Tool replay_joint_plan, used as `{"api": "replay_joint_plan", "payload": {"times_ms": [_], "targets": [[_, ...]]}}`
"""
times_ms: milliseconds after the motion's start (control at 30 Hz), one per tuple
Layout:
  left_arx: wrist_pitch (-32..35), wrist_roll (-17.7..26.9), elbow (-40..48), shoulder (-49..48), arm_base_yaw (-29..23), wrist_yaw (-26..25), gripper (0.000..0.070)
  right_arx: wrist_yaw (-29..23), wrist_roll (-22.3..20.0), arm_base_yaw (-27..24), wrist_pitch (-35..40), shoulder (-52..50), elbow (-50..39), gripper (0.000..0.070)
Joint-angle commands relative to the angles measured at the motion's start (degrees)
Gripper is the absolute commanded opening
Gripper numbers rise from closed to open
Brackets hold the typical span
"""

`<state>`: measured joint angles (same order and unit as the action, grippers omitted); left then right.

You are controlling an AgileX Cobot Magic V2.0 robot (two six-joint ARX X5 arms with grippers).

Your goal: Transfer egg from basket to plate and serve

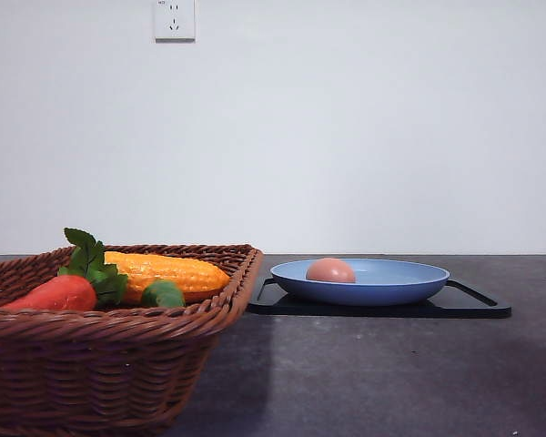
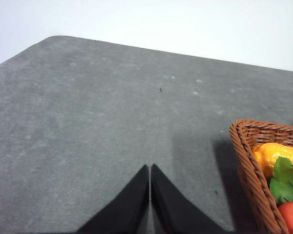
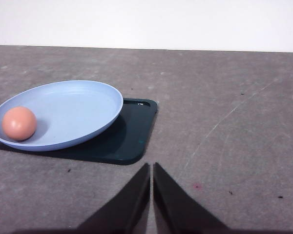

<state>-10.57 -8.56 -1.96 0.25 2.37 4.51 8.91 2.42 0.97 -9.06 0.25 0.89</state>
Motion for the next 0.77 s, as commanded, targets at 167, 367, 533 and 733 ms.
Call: {"api": "replay_joint_plan", "payload": {"times_ms": [167, 367, 533, 733], "targets": [[-0.50, -0.28, 0.96, -0.09, -0.11, -0.02, 0.0003, -0.11, 0.57, -0.02, 0.02, -0.04, -0.39, 0.0000], [-0.50, -0.28, 0.96, -0.09, -0.11, -0.02, 0.0003, -0.11, 0.57, -0.02, 0.02, -0.04, -0.39, 0.0000], [-0.50, -0.28, 0.96, -0.09, -0.11, -0.01, 0.0003, -0.11, 0.57, -0.02, 0.02, -0.04, -0.39, 0.0000], [-0.50, -0.28, 0.96, -0.09, -0.11, 0.00, 0.0003, -0.11, 0.57, -0.02, 0.02, -0.04, -0.39, 0.0000]]}}
